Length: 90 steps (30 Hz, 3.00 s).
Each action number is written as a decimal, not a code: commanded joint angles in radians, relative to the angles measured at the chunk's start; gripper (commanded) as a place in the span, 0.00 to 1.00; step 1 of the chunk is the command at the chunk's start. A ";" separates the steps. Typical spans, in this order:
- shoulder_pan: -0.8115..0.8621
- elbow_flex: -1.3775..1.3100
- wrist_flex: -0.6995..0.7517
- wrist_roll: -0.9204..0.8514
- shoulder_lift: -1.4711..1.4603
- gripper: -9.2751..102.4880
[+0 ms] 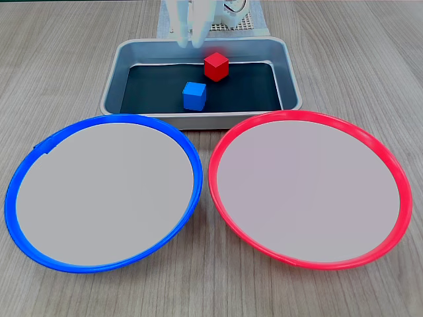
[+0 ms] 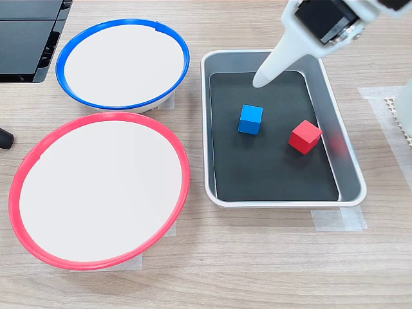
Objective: Move two blocks tray to matching dishes
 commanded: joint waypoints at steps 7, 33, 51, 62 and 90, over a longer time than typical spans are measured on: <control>0.014 -0.158 -0.051 -0.486 -0.428 0.30; 0.038 -1.175 0.034 -0.084 -1.039 0.08; 0.100 -0.986 0.133 -0.436 -0.956 0.08; -0.017 -0.630 0.595 -0.966 -0.561 0.11; -0.081 -0.129 0.169 -1.158 -0.474 0.26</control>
